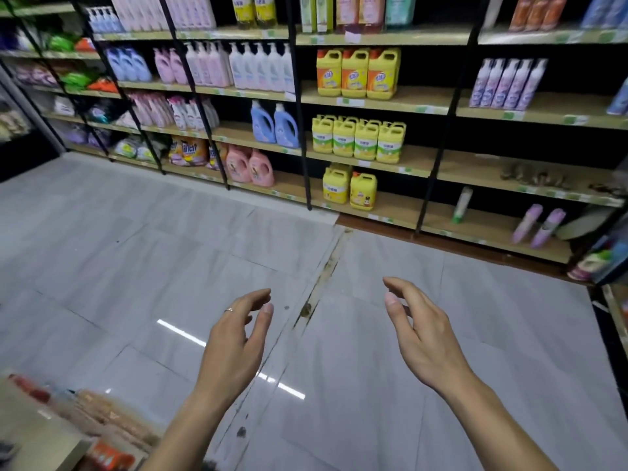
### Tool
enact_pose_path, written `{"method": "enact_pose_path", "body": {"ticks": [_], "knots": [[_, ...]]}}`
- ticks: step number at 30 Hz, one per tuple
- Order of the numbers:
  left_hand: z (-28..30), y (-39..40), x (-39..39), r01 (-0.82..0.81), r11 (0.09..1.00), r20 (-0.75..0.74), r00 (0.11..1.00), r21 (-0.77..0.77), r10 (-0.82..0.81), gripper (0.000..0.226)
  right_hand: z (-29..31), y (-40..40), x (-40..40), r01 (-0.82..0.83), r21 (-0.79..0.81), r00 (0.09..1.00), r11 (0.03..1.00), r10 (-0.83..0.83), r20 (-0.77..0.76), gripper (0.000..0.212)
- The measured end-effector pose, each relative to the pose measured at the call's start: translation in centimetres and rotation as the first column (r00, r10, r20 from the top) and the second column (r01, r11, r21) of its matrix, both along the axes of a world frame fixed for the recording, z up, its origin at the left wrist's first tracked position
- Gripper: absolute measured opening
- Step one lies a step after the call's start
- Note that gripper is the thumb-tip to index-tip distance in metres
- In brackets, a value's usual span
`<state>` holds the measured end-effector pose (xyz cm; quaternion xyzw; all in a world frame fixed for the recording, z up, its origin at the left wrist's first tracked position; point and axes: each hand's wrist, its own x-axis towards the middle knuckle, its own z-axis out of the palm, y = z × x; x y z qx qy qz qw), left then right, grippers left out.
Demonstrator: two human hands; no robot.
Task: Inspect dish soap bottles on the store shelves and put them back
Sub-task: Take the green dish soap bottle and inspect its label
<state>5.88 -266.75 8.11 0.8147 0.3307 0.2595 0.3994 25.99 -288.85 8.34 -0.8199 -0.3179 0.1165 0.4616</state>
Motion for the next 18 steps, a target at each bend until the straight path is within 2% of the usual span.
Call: {"method": "enact_pose_path", "body": {"ticks": [9,18], "knots": [[0.8,10.3,11.9,-0.069,0.998,0.036,0.997,-0.013,0.07,0.048,1.8,11.2,13.1,-0.025,0.031,0.999,0.999,0.024,0.032,0.057],[2.0,28.5,23.8,-0.045,0.999,0.072,0.996,0.002,0.045,0.035,3.4,29.4,24.3,-0.042,0.093,0.994,0.995,0.032,0.106,0.044]]}}
